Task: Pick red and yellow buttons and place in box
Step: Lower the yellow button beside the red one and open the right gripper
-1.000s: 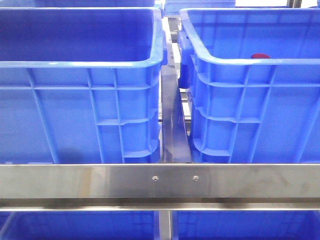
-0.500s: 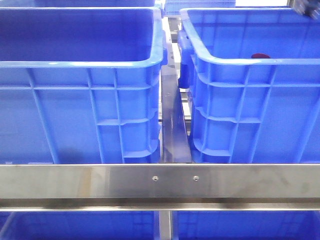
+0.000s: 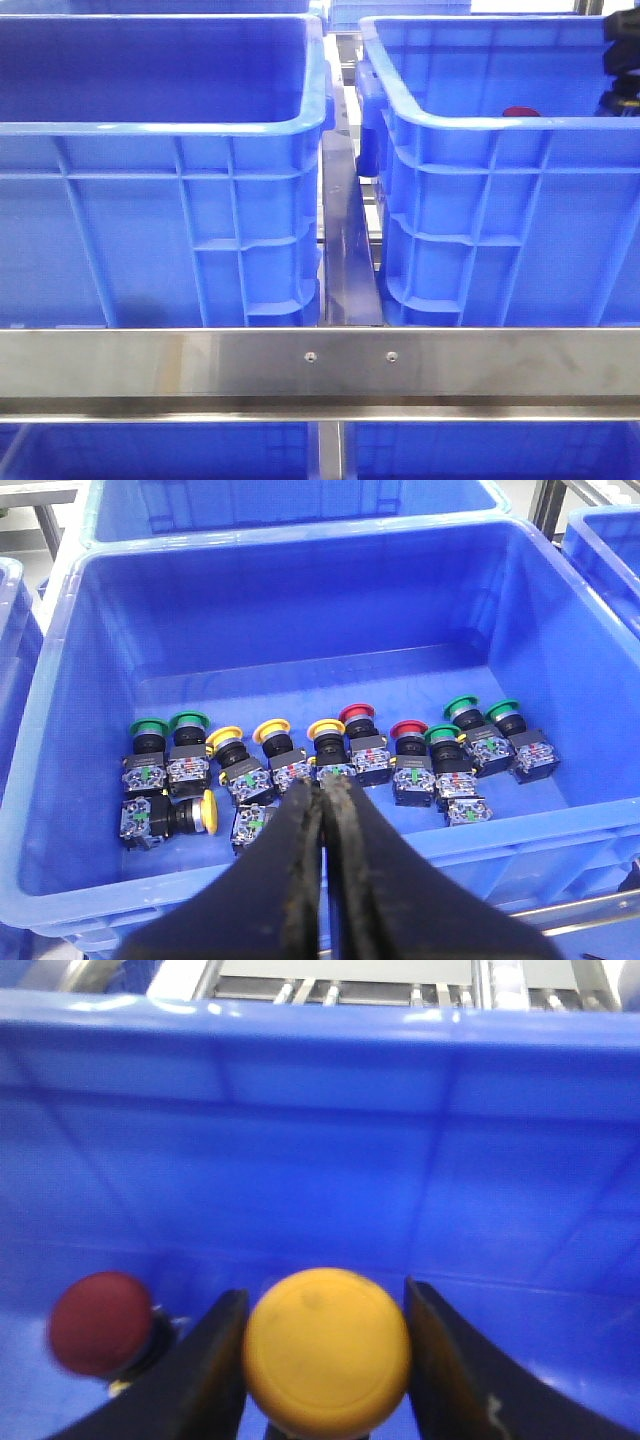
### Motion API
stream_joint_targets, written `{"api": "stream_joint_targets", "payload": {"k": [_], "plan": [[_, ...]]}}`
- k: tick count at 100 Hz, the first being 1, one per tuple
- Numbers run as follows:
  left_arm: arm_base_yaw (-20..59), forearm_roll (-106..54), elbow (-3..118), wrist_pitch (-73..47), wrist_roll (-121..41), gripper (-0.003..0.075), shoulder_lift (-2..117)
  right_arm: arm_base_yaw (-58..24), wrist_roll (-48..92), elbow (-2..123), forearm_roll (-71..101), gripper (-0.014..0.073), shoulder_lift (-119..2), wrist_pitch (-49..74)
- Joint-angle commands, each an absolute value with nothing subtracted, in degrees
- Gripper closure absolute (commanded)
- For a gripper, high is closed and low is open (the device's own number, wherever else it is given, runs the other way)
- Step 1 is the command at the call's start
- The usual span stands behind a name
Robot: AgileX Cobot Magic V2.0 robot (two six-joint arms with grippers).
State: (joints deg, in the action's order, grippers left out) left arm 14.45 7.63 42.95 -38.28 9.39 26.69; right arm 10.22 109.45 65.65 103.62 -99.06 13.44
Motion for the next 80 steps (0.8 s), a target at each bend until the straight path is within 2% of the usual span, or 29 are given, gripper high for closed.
{"api": "stream_joint_targets", "payload": {"k": [1, 80], "plan": [[14.32, 7.53, 44.39, -34.12, 9.94, 0.0739, 27.05, 10.6, 110.36, 69.6, 109.95, 0.0391, -98.64, 14.84], [14.32, 7.53, 44.39, -34.12, 9.94, 0.0739, 27.05, 11.45, 110.48, 73.72, 109.95, 0.0389, -108.0, 14.09]]}}
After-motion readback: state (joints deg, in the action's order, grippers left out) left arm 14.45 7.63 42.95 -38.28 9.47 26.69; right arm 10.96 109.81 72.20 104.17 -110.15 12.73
